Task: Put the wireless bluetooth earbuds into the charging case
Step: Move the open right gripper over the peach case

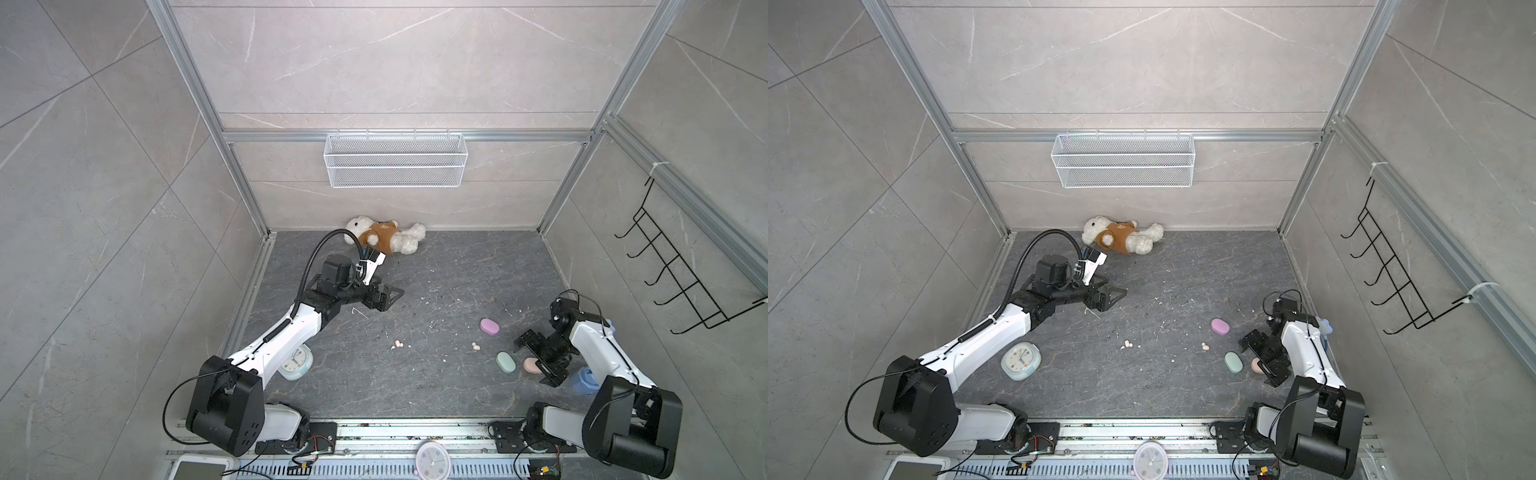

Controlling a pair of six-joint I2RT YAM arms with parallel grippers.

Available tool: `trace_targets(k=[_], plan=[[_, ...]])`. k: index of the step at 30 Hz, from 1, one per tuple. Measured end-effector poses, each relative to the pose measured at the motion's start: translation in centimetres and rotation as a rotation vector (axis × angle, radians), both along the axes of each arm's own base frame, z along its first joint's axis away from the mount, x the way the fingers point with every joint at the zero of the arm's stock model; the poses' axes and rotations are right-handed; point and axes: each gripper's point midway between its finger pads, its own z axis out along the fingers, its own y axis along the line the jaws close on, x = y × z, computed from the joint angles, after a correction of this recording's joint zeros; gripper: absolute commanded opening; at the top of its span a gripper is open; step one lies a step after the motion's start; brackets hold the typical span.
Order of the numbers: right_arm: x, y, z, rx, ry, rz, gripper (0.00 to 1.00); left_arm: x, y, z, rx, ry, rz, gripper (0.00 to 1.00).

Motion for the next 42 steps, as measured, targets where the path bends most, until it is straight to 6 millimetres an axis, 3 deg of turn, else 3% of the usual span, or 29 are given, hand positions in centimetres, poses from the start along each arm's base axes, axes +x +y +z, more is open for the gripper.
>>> trace_targets(k=[8,19,30,42], plan=[[0.6,-0.6,-0.7,-0.026,-0.008,-0.033,1.00,0.0,0.1,0.1,-0.005,0.001,-0.007,1.00],[3.1,-1.8,-2.3,-0.063,-0.046,-0.045,1.00,0.0,0.2,0.1,-0.008,0.002,-0.007,1.00],[6.1,-2.8,-1.9,-0.092,-0.109,-0.031,1.00,0.3,0.2,-0.5,-0.003,0.014,-0.005,1.00],[9.8,-2.2,-1.4,-0.098,-0.158,0.058,1.00,0.5,0.2,-0.9,0.000,0.022,-0.002,1.00]])
